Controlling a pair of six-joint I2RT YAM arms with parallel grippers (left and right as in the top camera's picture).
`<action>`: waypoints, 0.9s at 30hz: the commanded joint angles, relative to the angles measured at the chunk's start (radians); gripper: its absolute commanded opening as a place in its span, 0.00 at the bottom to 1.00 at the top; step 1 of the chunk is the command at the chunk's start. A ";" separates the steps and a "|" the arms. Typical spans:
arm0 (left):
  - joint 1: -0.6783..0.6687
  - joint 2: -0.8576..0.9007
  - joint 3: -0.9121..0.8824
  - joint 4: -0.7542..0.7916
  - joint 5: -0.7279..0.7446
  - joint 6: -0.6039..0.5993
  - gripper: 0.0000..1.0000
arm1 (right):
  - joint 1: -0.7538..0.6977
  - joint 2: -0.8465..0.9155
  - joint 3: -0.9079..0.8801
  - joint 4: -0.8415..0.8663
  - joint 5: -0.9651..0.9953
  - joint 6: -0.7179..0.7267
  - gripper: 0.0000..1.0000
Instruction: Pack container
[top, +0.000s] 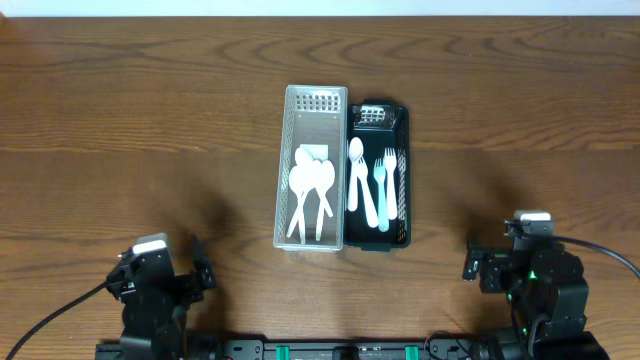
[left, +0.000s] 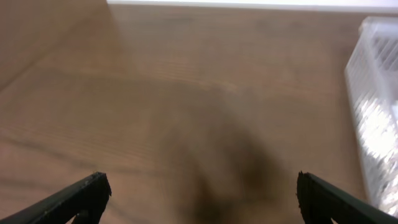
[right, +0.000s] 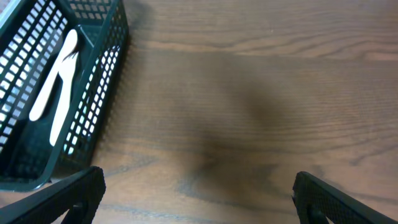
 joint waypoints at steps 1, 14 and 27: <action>-0.004 -0.006 -0.002 -0.051 -0.024 0.013 0.98 | 0.013 -0.014 -0.003 -0.016 -0.014 0.012 0.99; -0.004 -0.006 -0.002 -0.077 -0.023 0.013 0.98 | 0.013 -0.014 -0.003 -0.061 -0.014 0.012 0.99; -0.004 -0.006 -0.002 -0.077 -0.023 0.013 0.98 | 0.013 -0.014 -0.003 -0.061 -0.014 0.012 0.99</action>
